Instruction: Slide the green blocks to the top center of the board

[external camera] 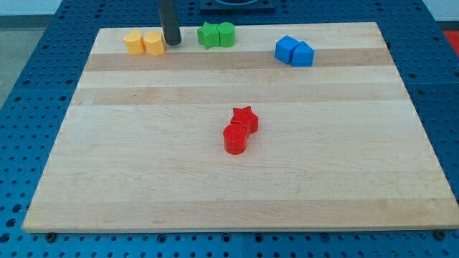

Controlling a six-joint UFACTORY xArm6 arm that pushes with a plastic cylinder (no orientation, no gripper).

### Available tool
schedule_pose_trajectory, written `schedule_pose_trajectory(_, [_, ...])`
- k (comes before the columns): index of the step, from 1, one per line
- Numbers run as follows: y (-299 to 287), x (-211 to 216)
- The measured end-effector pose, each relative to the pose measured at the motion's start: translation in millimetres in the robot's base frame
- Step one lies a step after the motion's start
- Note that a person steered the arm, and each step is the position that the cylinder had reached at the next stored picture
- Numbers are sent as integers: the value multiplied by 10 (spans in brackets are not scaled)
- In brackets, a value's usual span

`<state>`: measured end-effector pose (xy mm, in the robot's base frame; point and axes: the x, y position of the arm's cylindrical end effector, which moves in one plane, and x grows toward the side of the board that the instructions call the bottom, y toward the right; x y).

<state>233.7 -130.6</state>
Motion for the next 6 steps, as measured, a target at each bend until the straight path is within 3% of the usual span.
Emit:
schedule_pose_trajectory(4, [615,-21])
schedule_pose_trajectory(6, [593,-21])
